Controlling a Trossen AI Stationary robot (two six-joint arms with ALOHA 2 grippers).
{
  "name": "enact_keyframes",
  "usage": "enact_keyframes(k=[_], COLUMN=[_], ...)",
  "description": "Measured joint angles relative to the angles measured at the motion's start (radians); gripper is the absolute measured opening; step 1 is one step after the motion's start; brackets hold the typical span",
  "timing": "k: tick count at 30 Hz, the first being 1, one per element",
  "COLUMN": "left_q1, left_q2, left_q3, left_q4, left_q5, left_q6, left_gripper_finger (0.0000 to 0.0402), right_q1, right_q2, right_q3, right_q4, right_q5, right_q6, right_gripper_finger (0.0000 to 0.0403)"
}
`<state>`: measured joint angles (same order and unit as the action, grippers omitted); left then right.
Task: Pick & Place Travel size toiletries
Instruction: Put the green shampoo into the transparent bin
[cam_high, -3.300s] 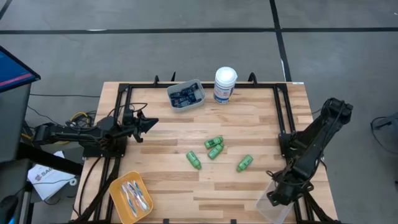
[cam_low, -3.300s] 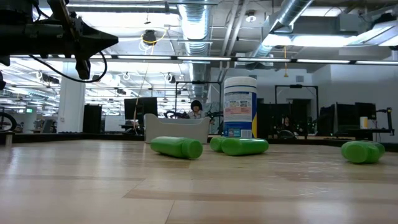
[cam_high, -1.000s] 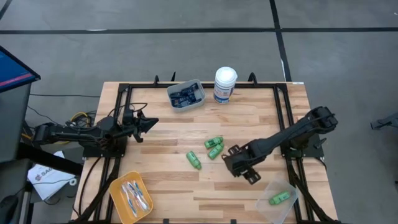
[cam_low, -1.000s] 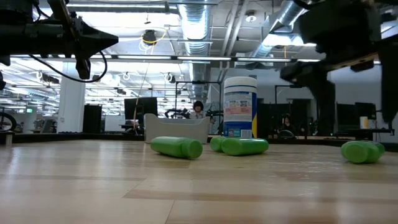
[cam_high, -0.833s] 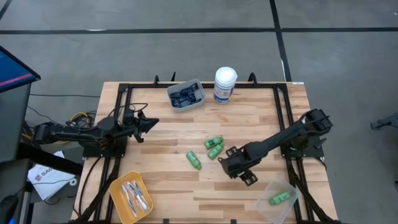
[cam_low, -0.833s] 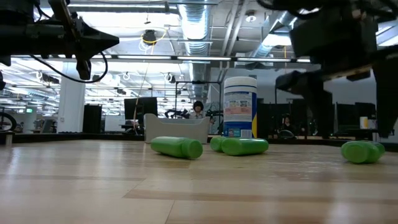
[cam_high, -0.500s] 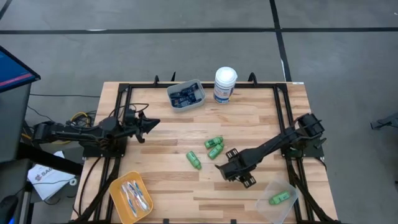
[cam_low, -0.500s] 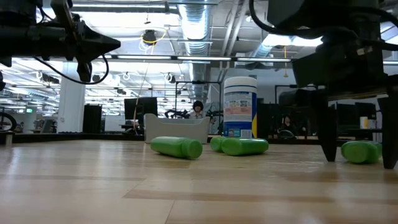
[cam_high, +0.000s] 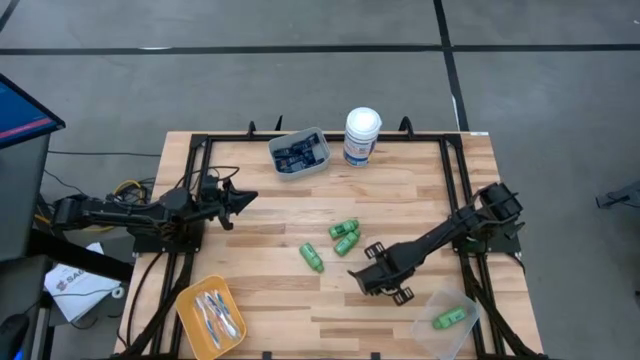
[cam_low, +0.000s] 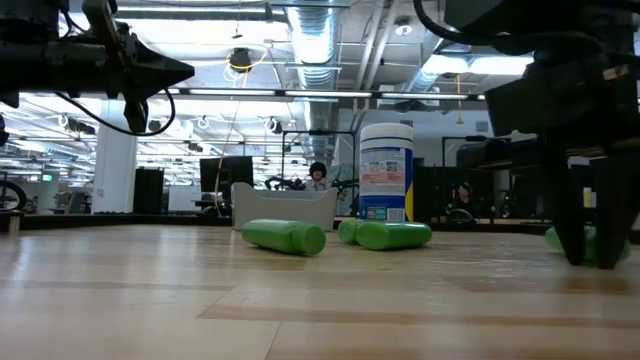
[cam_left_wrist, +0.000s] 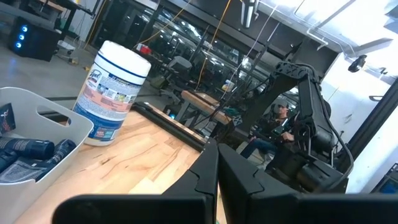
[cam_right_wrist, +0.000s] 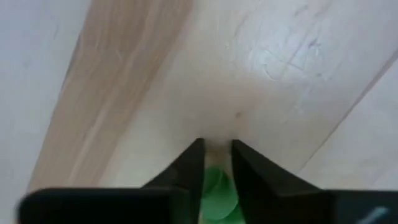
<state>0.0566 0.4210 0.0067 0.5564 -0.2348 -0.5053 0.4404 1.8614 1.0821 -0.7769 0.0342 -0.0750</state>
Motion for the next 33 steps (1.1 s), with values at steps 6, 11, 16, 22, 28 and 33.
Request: enact_keyframes(k=[6, 11, 16, 22, 28, 33], left_q1=[0.000, 0.000, 0.000, 0.000, 0.000, 0.001], left_q2=[0.000, 0.000, -0.023, -0.162, -0.336, -0.420], left_q3=[0.000, 0.000, 0.000, 0.000, 0.000, 0.000], left_q4=[0.002, 0.006, 0.004, 0.001, -0.001, -0.010], left_q5=[0.000, 0.000, 0.000, 0.000, 0.000, 0.000], left_q6=[0.000, 0.000, 0.000, 0.000, -0.001, -0.001], left_gripper_finger=[0.0002, 0.0002, 0.0002, 0.0002, 0.0002, 0.0002], right_q1=[-0.004, -0.010, -0.026, -0.008, -0.022, -0.028], right_q2=[0.004, 0.009, 0.008, 0.005, 0.005, 0.004], right_q3=[0.028, 0.095, 0.186, 0.228, 0.191, 0.190], right_q4=[-0.030, -0.078, -0.139, -0.157, -0.179, -0.236], right_q5=[-0.008, 0.029, -0.013, -0.026, -0.017, -0.020], right_q6=[0.022, 0.041, 0.231, 0.167, 0.151, 0.108], right_gripper_finger=[0.0008, 0.0030, 0.0060, 0.0141, 0.0242, 0.0264])
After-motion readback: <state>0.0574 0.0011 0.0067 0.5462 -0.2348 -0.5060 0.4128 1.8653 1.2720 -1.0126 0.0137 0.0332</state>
